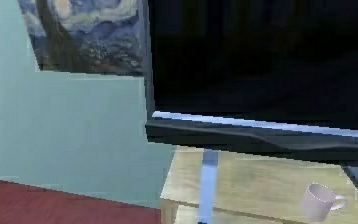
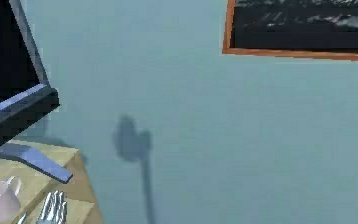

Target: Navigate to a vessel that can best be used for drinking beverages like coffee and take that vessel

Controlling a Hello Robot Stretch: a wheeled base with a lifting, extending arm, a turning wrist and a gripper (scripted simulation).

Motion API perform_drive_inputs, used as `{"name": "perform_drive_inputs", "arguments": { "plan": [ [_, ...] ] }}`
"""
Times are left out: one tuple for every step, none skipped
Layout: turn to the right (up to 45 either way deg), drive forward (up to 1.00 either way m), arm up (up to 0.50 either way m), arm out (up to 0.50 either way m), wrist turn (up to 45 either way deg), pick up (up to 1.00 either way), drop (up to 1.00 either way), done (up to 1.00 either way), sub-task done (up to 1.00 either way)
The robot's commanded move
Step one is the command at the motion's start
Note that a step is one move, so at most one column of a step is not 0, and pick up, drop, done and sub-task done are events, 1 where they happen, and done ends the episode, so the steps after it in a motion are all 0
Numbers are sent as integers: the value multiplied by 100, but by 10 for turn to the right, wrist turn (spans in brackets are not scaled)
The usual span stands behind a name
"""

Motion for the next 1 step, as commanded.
{"name": "perform_drive_inputs", "arguments": {
  "plan": [
    [-420, 0, 0, 0, 0, 0, 0, 0, 0]
  ]
}}
